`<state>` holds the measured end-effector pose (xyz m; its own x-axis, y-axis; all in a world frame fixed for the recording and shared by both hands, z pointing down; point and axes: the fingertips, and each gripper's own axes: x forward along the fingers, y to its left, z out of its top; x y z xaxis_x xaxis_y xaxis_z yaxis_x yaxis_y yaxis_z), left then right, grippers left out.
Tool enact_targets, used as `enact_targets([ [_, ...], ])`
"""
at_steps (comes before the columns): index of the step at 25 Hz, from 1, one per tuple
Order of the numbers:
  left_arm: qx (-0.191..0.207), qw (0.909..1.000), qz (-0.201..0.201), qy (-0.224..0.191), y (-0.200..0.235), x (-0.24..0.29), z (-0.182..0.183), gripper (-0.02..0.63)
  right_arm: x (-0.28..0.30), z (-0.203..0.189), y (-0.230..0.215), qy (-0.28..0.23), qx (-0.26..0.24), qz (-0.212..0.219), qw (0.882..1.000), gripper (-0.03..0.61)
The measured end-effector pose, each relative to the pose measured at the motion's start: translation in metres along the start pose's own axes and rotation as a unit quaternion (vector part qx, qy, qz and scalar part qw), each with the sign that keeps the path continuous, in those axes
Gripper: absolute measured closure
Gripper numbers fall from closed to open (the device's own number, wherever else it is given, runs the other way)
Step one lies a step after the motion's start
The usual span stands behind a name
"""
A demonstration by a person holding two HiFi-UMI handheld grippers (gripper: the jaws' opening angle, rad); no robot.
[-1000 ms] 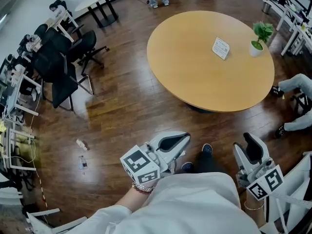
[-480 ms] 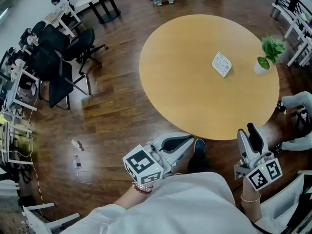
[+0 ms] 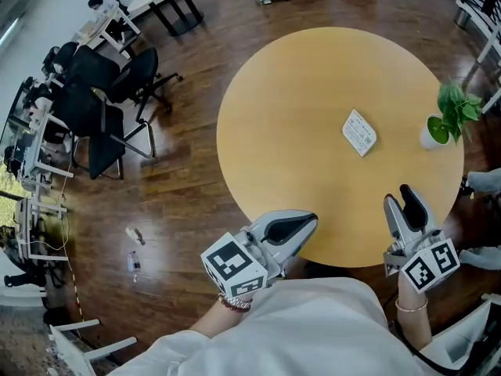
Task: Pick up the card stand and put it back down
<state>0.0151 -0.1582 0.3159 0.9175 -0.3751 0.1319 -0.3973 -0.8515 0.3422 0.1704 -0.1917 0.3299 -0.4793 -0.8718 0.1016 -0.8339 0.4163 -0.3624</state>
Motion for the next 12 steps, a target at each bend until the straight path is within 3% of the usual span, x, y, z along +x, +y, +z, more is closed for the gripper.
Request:
enact_targets([
  [4,-0.01,0.9998,0.018,-0.006,0.02,0.023,0.002,0.617,0.035,-0.019,-0.051,0.03,-0.009,-0.002,0.999,0.391],
  [12,-0.025,0.9993,0.024,0.011,0.055,0.039,0.008,0.617,0.11,-0.063,-0.131,0.091,-0.032,-0.051,0.994,0.385],
])
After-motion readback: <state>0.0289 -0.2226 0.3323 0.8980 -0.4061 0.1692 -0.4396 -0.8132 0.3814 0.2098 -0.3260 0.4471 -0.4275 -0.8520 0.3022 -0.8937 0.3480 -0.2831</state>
